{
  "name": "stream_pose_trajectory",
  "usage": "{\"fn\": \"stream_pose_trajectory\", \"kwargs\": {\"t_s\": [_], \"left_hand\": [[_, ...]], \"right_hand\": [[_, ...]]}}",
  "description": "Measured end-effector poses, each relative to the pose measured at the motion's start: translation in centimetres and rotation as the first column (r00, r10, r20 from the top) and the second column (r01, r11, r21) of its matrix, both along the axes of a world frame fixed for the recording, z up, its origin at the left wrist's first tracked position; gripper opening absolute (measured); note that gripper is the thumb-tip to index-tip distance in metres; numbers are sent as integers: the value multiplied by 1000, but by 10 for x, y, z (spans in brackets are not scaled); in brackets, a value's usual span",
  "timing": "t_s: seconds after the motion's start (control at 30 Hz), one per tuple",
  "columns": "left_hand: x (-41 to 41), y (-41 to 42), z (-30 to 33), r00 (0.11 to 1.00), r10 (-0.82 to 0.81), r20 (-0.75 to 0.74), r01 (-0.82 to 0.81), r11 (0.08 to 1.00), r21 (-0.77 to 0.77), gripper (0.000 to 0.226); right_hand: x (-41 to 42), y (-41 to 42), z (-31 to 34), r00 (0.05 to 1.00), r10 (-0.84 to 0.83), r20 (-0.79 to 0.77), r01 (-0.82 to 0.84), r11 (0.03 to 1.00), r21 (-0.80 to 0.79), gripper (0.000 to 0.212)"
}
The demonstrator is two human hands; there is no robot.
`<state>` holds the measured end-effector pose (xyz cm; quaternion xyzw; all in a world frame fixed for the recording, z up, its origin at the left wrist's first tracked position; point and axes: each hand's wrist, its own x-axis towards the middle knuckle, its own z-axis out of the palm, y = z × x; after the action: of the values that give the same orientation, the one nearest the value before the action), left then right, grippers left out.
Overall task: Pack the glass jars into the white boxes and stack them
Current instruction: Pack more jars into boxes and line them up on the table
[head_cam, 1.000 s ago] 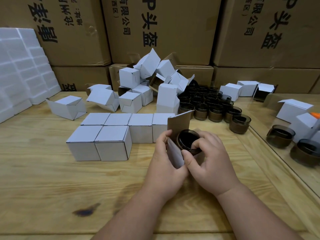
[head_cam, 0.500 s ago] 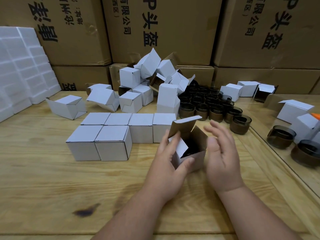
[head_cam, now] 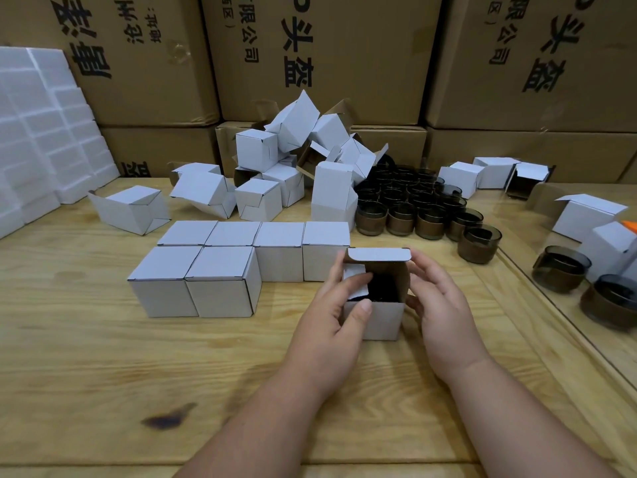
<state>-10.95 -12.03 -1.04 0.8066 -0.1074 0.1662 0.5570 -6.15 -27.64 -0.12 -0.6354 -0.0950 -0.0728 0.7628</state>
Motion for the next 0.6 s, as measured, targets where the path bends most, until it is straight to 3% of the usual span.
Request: {"fn": "stream_pose_trajectory", "kwargs": {"t_s": [0.17,0.47,0.6], "left_hand": [[3,-1,0,1000,3,4,-3,1000,-22,52],[16,1,1,994,-22,-109,21,1000,-9,60],[15,0,0,996,-19,-92,16,999,-37,44]], "right_hand": [[1,1,-2,1000,-22,16,23,999,-25,33],[2,1,-2,999,-37,27,38,998,-44,29],[5,1,-7,999,-26,46,29,998,-64,40]]}}
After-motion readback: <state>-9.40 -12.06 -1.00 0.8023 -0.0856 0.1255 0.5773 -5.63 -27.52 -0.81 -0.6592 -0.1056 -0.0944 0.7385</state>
